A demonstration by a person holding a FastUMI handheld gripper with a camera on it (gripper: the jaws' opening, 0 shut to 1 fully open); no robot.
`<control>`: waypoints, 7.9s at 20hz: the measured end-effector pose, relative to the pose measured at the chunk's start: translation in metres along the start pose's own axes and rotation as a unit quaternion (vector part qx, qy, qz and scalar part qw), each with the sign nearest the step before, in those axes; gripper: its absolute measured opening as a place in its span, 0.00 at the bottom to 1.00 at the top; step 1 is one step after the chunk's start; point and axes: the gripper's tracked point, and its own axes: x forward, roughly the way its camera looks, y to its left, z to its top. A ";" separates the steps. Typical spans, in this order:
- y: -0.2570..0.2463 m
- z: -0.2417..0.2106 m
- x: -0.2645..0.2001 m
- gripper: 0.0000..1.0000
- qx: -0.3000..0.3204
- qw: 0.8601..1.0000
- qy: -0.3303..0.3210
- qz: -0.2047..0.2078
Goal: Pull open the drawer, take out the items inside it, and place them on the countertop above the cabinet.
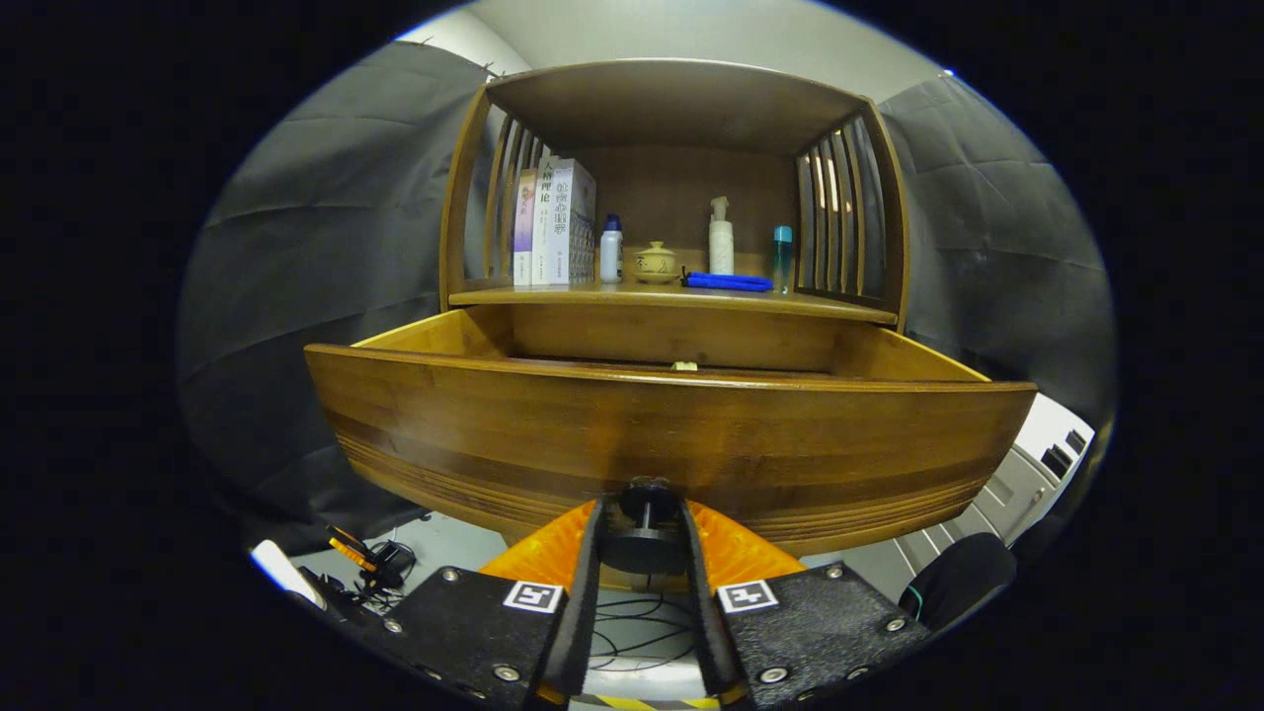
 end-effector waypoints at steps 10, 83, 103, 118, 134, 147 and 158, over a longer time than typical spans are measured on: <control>-0.025 0.116 -0.042 0.95 0.002 0.996 -0.092 -0.005; -0.081 0.251 0.113 0.15 0.052 0.997 -0.041 -0.031; -0.068 0.237 0.262 0.19 -0.076 0.996 0.025 -0.048; -0.025 0.267 0.169 0.96 -0.058 0.993 -0.096 0.024; 0.077 0.201 -0.035 0.95 -0.086 0.970 -0.215 0.073; 0.012 0.075 -0.015 0.95 0.051 0.994 -0.090 -0.026; -0.013 0.075 -0.015 0.93 0.032 0.990 -0.126 -0.057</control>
